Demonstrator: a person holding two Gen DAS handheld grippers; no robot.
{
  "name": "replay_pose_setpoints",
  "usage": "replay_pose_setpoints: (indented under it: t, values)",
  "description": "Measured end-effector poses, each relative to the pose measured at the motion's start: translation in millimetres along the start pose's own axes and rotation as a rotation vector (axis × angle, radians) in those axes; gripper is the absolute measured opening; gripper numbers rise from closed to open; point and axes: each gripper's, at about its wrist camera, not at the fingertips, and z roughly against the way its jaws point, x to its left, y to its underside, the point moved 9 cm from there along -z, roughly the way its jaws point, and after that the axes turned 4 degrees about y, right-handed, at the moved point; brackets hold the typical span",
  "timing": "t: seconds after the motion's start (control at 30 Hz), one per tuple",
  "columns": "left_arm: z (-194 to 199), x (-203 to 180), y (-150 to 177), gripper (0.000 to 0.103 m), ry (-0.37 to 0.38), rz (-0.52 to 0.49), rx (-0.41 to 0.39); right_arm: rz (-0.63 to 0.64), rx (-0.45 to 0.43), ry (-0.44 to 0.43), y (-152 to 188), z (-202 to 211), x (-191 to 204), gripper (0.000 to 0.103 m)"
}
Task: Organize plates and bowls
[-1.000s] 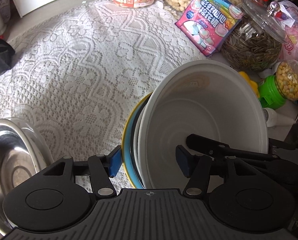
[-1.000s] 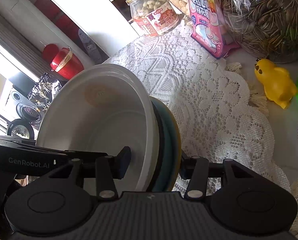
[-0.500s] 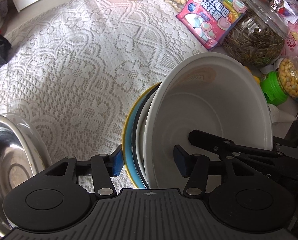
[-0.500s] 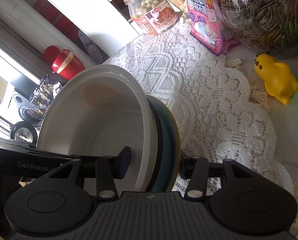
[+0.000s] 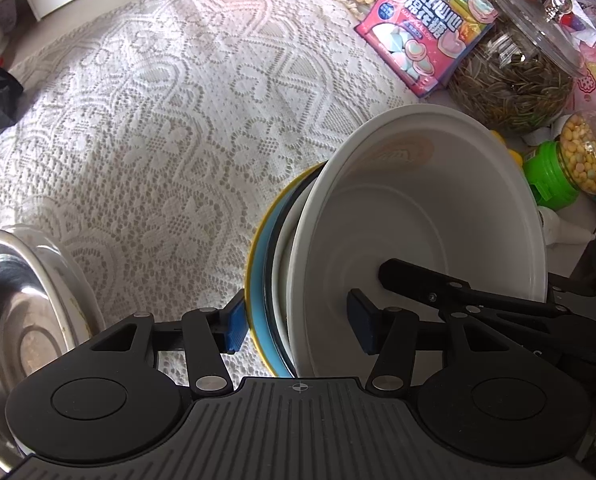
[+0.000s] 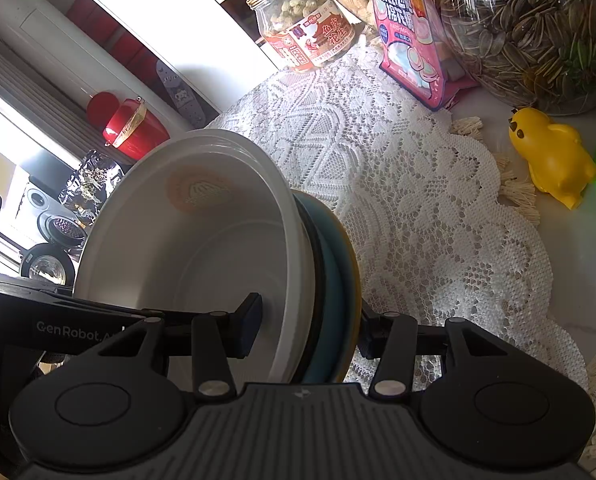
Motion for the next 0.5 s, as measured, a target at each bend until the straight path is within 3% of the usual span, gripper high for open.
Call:
replay_pose_setpoints:
  t: [0.3,0.5]
  values:
    - [-1.6,0.2,2.2,0.058,0.016,0.019,0.011,-0.001,0.001,-0.001,0.0,0.3,0.4,0.048]
    - [-13.0,7.4,9.6,0.061,0.169,0.127,0.083,-0.005,0.001,0.001,-0.2,0.5,0.2,0.047]
